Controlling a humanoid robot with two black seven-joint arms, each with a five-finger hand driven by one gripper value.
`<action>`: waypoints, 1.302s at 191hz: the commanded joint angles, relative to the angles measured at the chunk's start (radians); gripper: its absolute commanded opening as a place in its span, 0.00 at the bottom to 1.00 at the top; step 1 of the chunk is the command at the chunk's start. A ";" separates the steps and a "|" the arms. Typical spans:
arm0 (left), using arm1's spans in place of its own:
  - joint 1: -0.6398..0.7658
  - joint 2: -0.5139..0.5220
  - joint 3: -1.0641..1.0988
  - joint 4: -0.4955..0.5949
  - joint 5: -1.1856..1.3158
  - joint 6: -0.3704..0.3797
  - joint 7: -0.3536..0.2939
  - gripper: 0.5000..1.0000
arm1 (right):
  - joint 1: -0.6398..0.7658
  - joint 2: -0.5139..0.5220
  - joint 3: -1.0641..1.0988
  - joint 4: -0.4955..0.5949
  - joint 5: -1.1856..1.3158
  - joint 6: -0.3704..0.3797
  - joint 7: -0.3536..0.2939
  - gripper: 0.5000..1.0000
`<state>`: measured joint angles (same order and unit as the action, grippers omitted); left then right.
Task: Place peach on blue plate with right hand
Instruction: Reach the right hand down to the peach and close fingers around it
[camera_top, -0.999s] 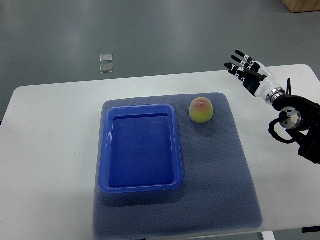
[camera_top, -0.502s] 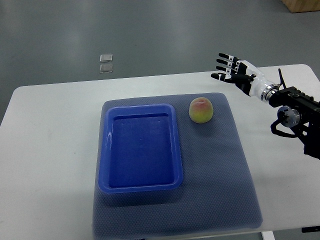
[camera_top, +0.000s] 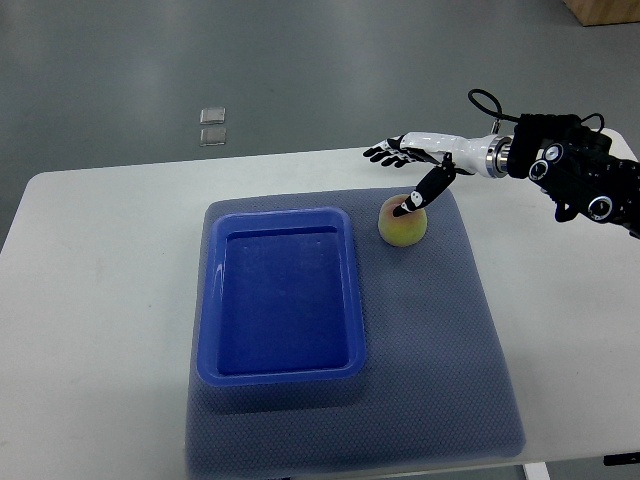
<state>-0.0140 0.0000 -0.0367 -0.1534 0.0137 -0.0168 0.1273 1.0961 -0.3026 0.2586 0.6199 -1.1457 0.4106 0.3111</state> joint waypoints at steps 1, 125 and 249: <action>0.000 0.000 0.001 0.000 0.000 0.000 0.000 1.00 | 0.060 0.002 -0.114 0.004 -0.023 -0.003 0.000 0.85; 0.000 0.000 0.001 0.000 0.000 0.000 0.000 1.00 | 0.120 0.062 -0.323 0.017 -0.144 -0.059 -0.004 0.85; 0.000 0.000 0.001 0.000 0.000 0.000 0.000 1.00 | 0.111 0.062 -0.395 0.004 -0.149 -0.133 -0.012 0.62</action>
<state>-0.0138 0.0000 -0.0352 -0.1533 0.0140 -0.0166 0.1273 1.2074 -0.2408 -0.1383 0.6243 -1.2942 0.2780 0.2990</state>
